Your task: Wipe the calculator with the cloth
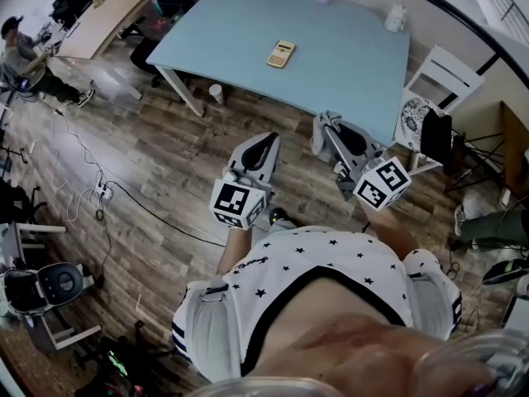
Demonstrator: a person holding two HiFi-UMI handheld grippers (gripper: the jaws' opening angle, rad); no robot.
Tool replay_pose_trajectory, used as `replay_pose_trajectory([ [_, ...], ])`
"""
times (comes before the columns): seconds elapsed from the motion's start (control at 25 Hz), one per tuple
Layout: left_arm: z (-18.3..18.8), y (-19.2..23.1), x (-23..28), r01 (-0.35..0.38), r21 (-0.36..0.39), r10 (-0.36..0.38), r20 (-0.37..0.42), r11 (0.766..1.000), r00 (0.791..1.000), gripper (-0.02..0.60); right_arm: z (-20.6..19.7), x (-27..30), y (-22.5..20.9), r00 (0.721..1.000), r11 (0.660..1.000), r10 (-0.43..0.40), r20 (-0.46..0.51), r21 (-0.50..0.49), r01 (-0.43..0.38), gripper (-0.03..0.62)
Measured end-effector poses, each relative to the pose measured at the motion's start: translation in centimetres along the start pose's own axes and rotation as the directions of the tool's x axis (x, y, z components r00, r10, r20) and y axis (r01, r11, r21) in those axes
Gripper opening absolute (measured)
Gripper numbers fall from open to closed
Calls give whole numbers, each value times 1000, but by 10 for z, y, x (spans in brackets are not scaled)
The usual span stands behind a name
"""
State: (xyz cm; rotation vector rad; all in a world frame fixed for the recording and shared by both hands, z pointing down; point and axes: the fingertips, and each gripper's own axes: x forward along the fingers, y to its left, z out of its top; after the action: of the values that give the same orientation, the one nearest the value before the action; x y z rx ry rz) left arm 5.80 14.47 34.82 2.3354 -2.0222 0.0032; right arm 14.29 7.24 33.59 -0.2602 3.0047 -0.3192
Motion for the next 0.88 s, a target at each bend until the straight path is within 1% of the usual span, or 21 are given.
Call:
replay_pose_trajectory([
  [0.16,-5,27,-6,-14,7,14,-1,1000,1000,31,-10,25,4,1000,1000,3,-10,10,-3,35],
  [0.4,-9,57,-15,-11,6,11,-4,1000,1000,31,-17,55,6,1000,1000,-15,-18,16,15,35],
  [0.64,-11,88,-28,-42,19,42,-4,999,999,31,-23,81,8,1000,999,-22,-15,32,22,35],
  [0.76,-11,94,-32,-45,17,45,0,999,999,31,-28,87,11,1000,999,-23,-20,40,24,35],
  [0.88,-12,94,-28,-27,14,27,3,1000,1000,31,-29,90,12,999,999,-23,-24,37,24,35],
])
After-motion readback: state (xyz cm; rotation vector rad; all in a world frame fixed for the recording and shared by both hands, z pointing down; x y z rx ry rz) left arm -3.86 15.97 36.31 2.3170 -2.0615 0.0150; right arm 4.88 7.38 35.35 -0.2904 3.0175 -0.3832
